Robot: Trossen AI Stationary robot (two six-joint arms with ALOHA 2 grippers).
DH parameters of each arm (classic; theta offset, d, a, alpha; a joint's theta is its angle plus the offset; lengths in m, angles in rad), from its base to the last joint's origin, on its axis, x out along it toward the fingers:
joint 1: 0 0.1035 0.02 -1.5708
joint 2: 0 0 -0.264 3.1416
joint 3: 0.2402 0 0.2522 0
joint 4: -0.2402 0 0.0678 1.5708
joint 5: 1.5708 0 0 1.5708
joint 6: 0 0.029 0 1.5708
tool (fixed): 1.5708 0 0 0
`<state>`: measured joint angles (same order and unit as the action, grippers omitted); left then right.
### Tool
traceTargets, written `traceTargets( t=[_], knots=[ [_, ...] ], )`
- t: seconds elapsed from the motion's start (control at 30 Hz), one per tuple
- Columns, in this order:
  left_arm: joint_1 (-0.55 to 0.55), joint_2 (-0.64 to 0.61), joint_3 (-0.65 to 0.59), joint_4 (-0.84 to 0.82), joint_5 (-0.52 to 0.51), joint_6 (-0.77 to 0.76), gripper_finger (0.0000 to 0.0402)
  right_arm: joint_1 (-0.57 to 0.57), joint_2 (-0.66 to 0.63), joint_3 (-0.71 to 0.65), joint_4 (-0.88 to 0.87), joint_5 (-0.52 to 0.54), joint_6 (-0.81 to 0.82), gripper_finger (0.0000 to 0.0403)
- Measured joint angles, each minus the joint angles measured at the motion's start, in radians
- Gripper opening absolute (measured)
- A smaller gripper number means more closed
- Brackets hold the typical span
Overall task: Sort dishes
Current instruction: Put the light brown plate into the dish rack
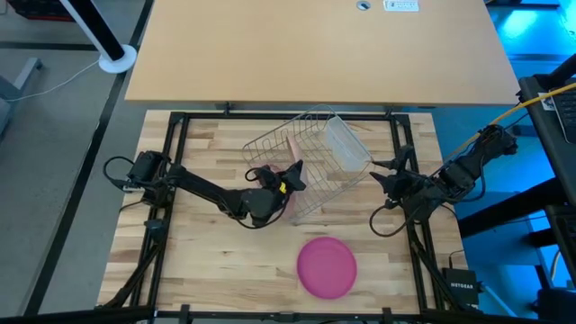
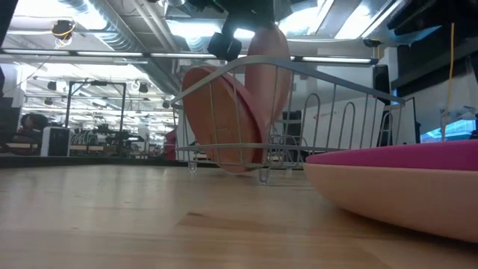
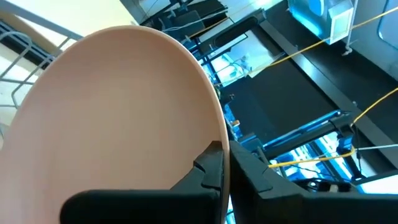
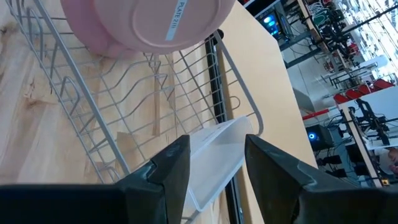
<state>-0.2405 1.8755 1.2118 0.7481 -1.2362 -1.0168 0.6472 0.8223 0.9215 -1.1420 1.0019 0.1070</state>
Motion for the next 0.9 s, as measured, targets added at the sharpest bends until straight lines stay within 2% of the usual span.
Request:
traceTargets(
  t=[0.13, 0.9],
  knots=[
    [0.000, 0.000, 0.000, -0.045, -0.001, -0.050, 0.0000, 0.000, 0.000, 0.000, 0.004, 0.000, 0.001, 0.0159],
    [0.009, -0.001, 0.000, -0.046, 0.023, -0.076, 0.0000, 0.000, 0.000, 0.000, 0.026, 0.000, 0.000, 0.0159]
  ],
)
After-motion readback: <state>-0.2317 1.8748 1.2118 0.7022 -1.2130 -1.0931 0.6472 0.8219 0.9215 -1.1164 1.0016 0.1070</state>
